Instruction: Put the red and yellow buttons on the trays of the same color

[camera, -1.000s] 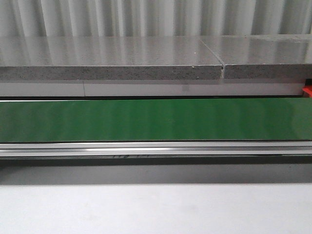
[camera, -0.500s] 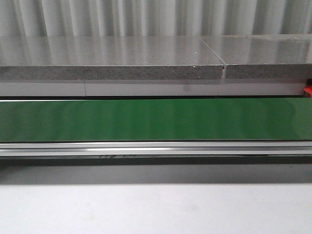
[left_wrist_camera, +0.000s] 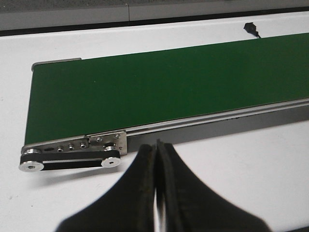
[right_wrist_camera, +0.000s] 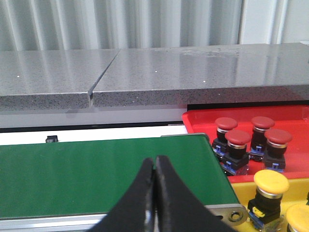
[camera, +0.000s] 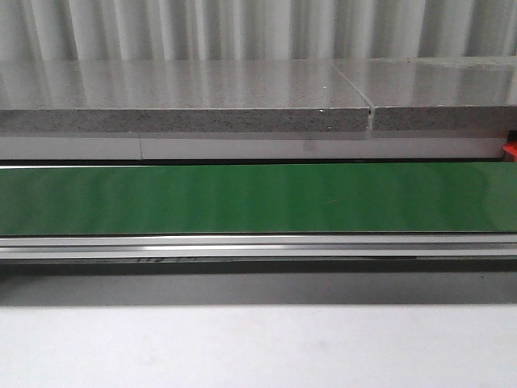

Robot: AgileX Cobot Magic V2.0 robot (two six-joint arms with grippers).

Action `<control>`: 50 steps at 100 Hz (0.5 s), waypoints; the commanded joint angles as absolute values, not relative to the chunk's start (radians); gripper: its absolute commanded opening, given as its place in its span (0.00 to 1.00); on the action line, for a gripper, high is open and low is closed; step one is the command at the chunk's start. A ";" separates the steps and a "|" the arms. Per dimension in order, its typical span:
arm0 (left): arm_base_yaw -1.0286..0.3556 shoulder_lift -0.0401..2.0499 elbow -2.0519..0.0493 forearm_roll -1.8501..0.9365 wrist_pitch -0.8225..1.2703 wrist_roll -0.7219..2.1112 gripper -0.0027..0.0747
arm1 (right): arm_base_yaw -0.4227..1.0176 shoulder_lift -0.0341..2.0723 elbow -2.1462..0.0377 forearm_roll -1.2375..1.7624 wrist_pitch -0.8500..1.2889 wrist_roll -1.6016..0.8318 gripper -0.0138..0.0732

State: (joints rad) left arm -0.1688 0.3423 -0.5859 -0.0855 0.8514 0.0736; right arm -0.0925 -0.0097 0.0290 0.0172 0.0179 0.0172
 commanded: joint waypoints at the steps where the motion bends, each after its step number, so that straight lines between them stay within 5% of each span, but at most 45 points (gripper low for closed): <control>1: -0.177 0.351 -0.610 -0.100 0.779 0.073 0.01 | -0.098 -0.021 0.012 0.007 -0.058 0.020 0.08; 50: -0.175 0.351 -0.610 -0.011 0.794 0.073 0.01 | -0.098 -0.021 0.012 0.007 -0.058 0.020 0.08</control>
